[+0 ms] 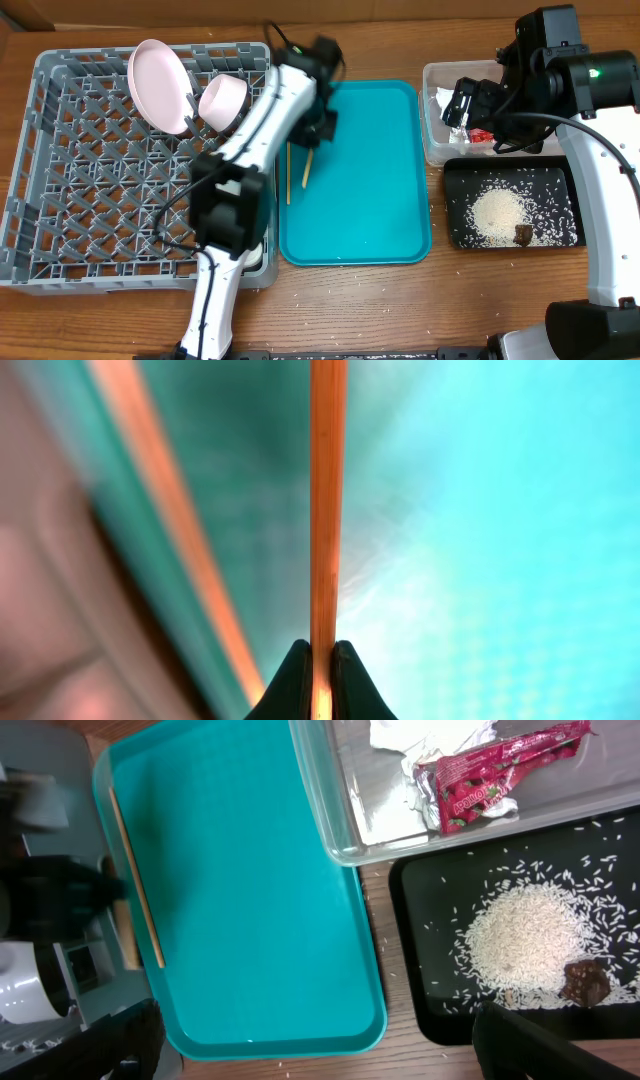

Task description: Sort waste into correct bins and load items into the dishwasher

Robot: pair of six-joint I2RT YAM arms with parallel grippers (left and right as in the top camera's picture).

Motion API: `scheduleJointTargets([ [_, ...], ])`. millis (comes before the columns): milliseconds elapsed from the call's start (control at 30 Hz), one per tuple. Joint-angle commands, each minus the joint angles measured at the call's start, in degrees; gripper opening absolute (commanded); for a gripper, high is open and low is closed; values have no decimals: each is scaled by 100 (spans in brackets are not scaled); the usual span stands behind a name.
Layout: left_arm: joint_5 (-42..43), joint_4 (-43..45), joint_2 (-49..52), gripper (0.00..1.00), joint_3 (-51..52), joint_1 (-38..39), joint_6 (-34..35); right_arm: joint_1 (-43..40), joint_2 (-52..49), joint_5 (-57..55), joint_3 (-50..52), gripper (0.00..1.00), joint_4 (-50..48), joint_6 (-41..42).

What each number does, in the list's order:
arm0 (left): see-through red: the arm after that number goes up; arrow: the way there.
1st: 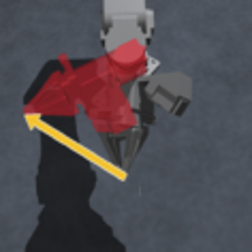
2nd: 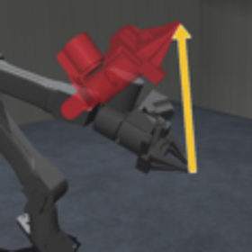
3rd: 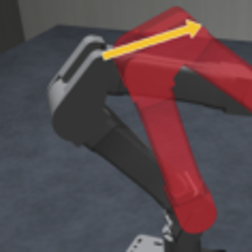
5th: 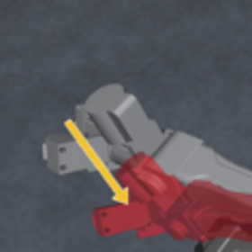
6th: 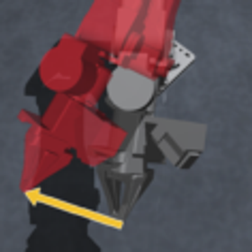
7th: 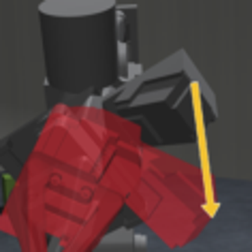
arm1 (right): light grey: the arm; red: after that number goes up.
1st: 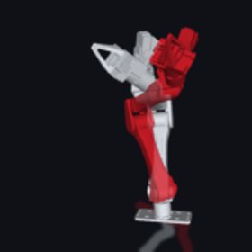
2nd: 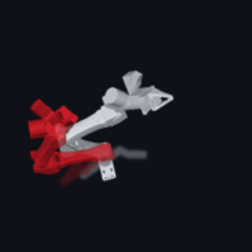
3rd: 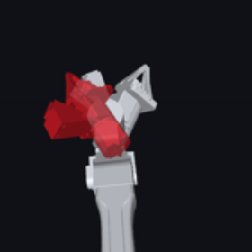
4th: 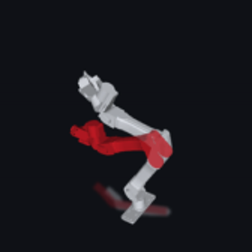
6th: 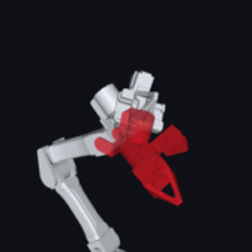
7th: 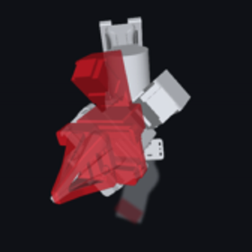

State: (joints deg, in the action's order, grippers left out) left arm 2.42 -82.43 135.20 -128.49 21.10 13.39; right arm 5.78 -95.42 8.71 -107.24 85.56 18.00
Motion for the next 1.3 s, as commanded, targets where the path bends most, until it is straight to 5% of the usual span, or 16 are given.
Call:
scheduleJointTargets([
  [0,59,-188,-892,4,-455,-374,101,13,15,-31,4,100,-22,2],
  [633,-444,138,-966,4,592,-1115,118,13,15,-31,4,100,-22,2],
  [733,-481,280,-966,15,774,-1178,170,13,15,-31,4,100,-22,2],
  [867,-446,337,-968,47,796,-1217,166,13,15,-31,4,100,-22,0],
  [1100,-258,254,-1121,43,299,-909,46,15,15,-31,4,100,-22,0],
  [1267,-721,297,-1307,45,136,-162,807,13,15,-31,4,100,-22,2],
])
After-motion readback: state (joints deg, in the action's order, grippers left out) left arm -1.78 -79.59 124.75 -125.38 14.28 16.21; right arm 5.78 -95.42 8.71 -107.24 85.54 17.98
